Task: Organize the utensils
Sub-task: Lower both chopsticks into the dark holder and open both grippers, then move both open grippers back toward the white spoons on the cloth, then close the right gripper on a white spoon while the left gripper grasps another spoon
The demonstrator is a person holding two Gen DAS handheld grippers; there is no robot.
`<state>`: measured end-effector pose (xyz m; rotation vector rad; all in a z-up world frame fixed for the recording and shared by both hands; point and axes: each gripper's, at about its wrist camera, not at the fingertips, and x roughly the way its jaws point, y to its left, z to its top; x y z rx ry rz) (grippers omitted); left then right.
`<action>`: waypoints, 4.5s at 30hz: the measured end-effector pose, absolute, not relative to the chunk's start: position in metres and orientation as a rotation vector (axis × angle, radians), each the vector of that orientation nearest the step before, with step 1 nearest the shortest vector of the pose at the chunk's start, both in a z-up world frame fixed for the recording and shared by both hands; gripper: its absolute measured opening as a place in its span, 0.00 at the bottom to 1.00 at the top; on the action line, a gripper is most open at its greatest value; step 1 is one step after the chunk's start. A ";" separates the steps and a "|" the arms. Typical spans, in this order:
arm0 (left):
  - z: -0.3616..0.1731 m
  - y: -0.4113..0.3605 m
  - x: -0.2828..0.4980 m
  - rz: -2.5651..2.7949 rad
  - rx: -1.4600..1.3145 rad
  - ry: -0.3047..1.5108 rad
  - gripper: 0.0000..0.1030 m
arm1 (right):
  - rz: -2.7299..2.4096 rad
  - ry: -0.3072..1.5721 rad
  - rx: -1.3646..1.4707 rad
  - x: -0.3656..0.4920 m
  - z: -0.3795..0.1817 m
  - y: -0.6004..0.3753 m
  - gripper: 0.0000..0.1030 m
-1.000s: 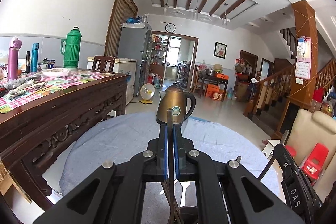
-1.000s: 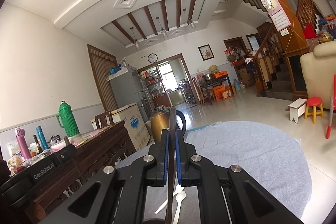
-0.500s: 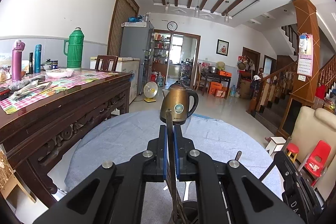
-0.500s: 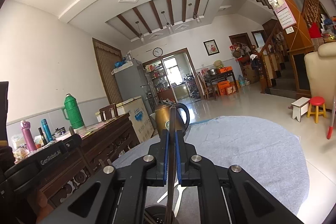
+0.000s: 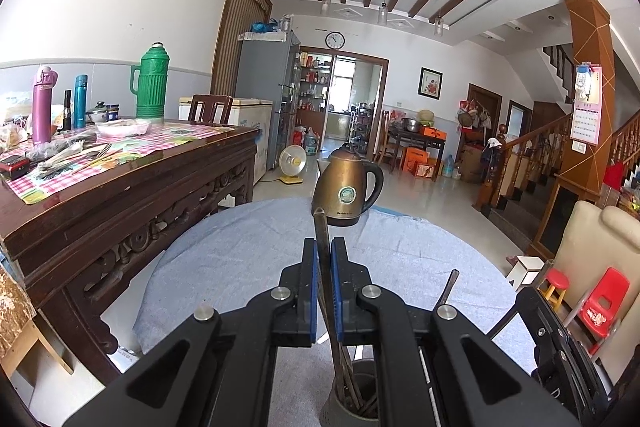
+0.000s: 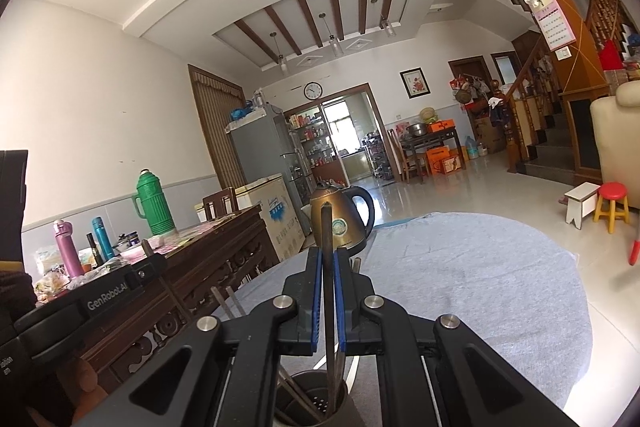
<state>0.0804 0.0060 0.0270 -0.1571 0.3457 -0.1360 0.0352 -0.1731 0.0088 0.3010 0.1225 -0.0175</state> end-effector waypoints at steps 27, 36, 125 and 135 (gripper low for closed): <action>0.016 0.007 0.068 -0.211 -0.148 0.405 0.07 | 0.085 0.246 0.323 0.047 -0.009 -0.169 0.09; 0.028 0.014 0.060 -0.213 -0.154 0.369 0.39 | 0.131 0.272 0.386 0.046 -0.008 -0.183 0.22; -0.177 -0.136 0.382 -0.715 0.285 0.920 0.30 | -0.026 1.268 -0.002 0.401 -0.166 -0.264 0.30; -0.166 -0.055 0.374 -0.483 0.073 0.926 0.30 | 0.008 1.066 0.295 0.351 -0.152 -0.305 0.06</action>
